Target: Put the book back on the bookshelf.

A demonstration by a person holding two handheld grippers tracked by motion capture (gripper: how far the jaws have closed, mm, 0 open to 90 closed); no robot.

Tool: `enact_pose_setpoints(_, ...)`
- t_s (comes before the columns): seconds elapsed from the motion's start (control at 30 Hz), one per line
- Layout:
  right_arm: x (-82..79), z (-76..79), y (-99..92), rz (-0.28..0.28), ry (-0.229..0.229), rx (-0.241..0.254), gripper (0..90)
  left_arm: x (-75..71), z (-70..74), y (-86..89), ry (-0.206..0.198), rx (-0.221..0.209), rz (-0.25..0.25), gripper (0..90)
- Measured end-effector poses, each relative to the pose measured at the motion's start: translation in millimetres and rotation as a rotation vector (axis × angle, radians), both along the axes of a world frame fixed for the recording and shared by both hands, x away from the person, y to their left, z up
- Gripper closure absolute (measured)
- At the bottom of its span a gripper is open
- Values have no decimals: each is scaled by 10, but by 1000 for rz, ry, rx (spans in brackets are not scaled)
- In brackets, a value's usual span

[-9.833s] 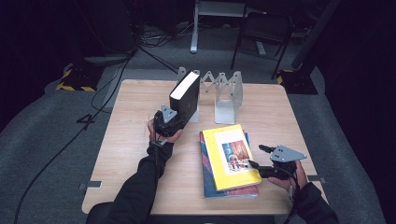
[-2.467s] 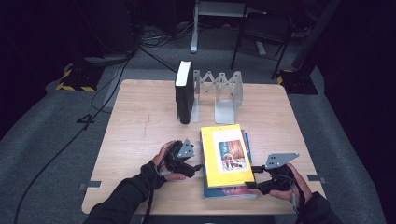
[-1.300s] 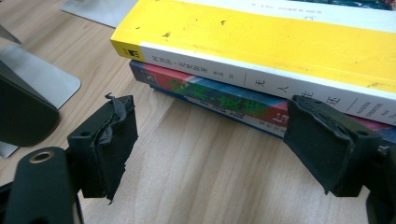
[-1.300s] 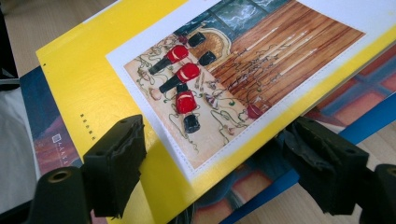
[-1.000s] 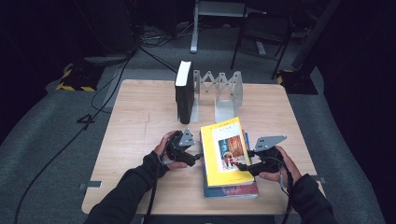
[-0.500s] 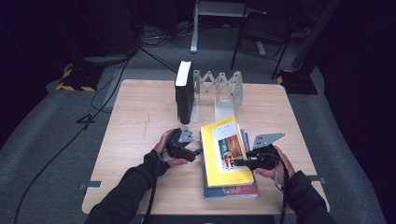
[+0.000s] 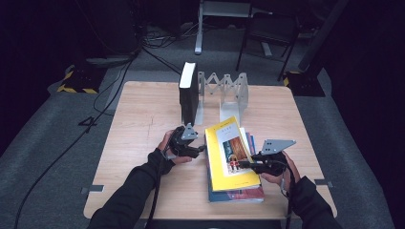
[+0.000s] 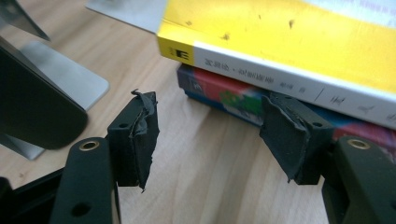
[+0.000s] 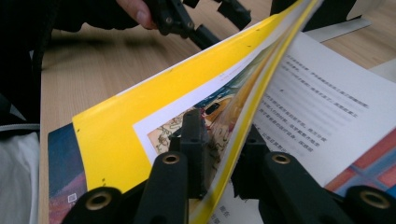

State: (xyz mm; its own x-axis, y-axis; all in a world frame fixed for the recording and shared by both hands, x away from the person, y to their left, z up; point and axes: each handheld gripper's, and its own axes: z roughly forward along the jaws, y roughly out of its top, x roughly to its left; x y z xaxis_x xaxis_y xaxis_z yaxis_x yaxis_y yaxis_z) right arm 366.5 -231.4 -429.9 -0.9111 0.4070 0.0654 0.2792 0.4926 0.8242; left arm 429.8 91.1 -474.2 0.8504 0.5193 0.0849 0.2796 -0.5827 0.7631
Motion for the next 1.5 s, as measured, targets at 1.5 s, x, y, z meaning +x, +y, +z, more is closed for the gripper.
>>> enact_pose_setpoints(1.5, 110, 104, 45, 81, -92, 30, 771, 99, 603, -5, -68, -271, -55, 534)
